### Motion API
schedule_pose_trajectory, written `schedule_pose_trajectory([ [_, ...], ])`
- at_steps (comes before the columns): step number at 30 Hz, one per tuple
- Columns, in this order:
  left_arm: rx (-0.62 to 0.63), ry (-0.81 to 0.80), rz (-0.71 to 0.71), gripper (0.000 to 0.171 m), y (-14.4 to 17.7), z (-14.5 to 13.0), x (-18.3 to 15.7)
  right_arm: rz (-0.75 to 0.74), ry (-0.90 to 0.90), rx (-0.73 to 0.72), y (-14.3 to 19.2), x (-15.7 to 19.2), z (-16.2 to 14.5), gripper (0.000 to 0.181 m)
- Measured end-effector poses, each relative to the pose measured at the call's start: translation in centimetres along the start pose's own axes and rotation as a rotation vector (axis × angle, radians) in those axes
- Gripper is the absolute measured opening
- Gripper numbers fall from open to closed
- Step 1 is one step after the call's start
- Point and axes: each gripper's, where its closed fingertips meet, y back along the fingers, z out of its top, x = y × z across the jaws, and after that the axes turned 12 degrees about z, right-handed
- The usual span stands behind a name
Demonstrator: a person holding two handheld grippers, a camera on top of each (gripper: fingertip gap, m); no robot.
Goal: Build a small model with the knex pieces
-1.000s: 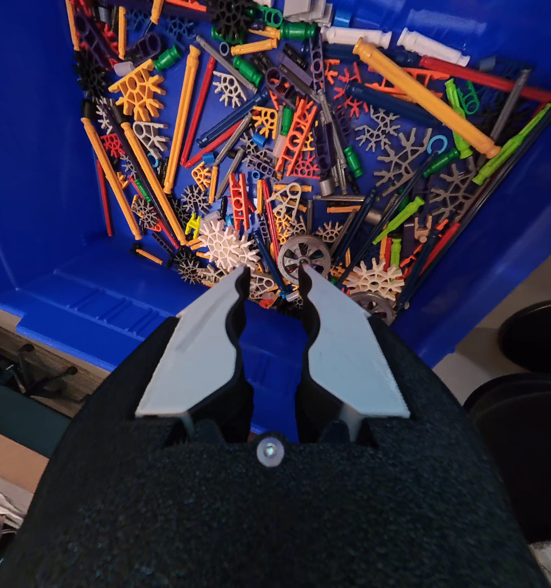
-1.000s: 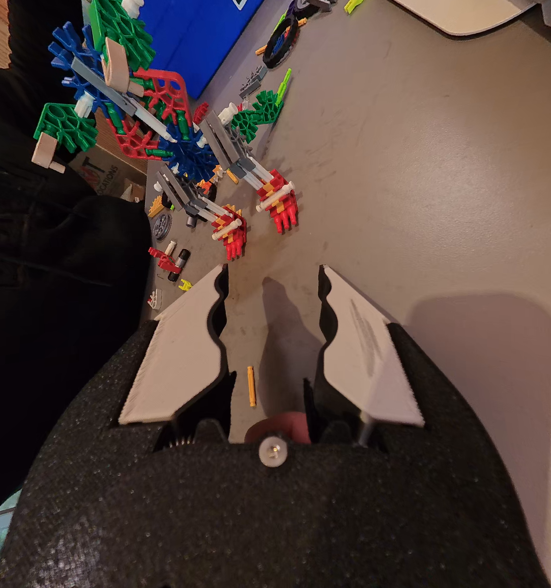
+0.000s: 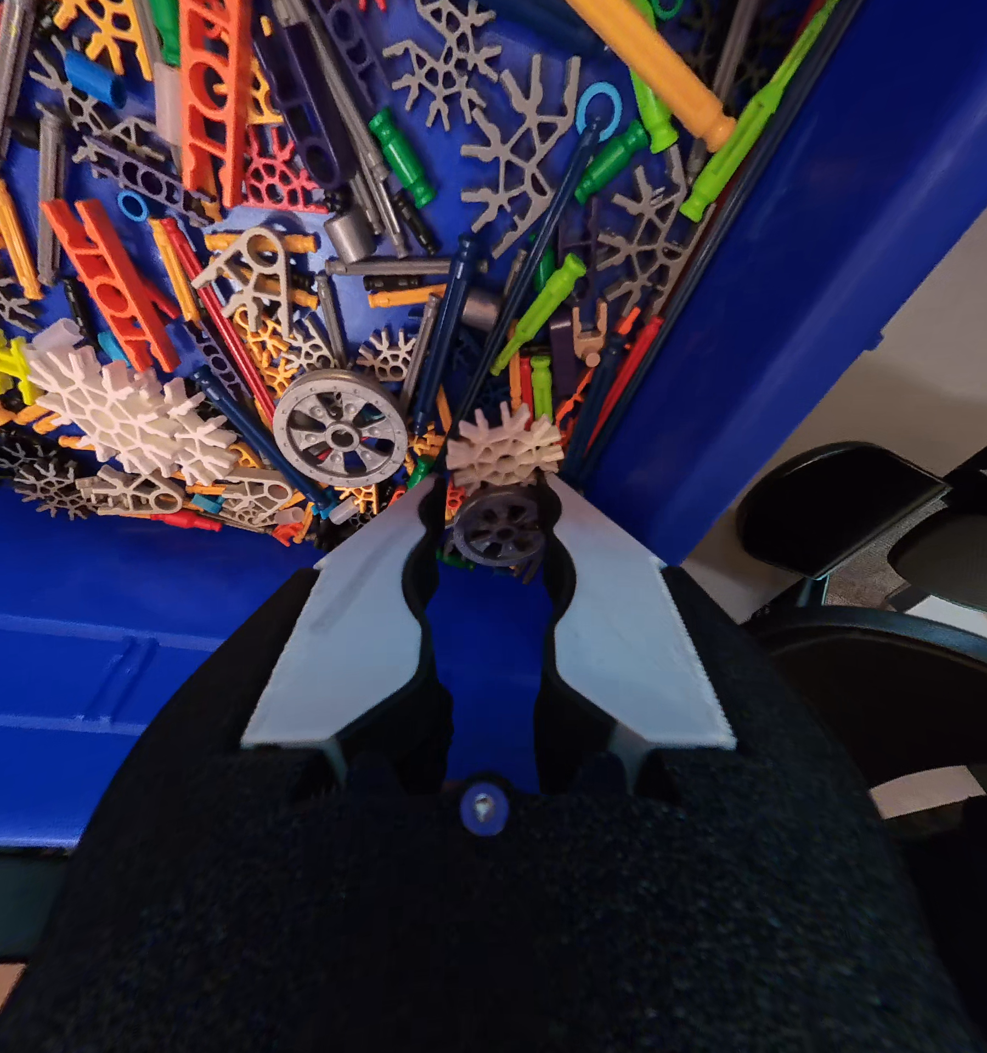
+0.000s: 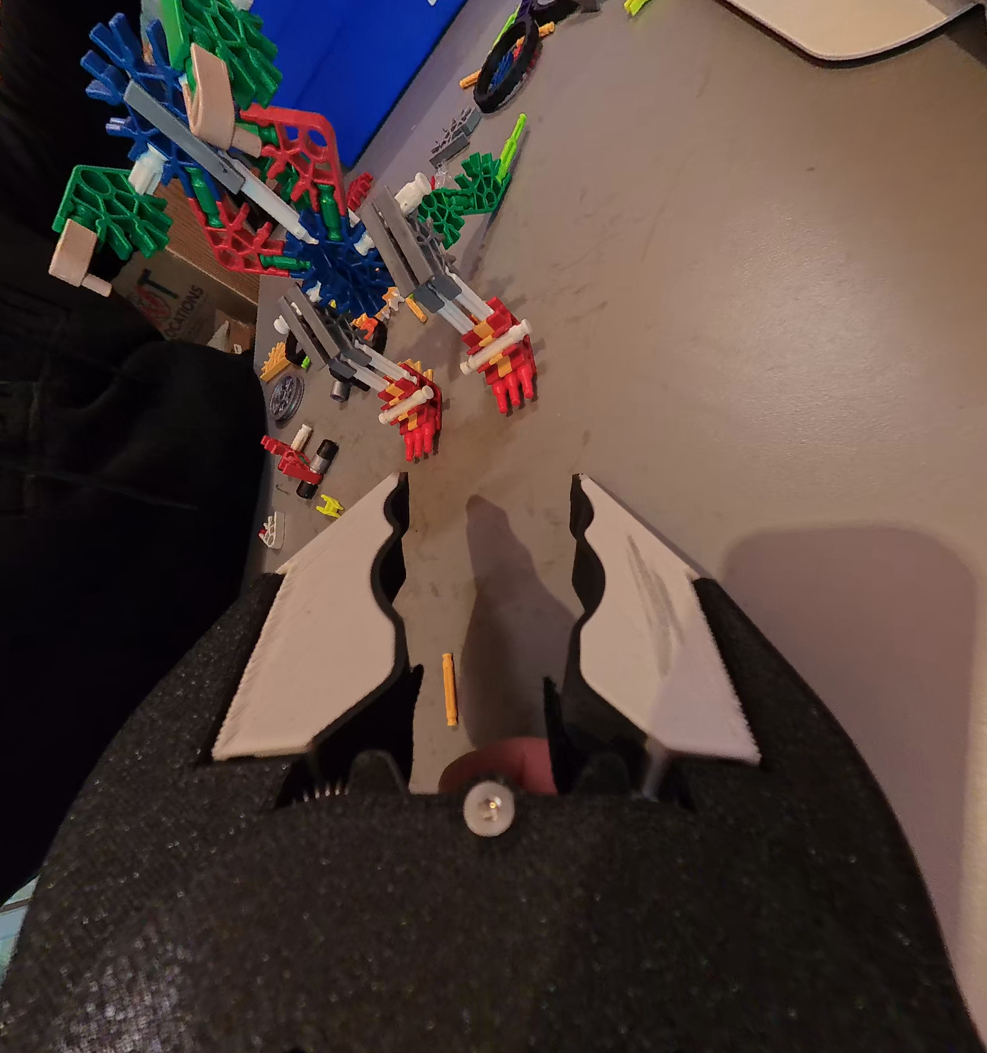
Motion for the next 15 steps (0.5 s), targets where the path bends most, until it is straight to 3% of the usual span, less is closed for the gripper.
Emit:
schedule_pose_trajectory([
  [15, -0.047, -0.031, 0.031, 0.023, 0.3, 1.3, 0.1, -0.003, 0.004, 0.002, 0.0, 0.0, -0.1, 0.056],
])
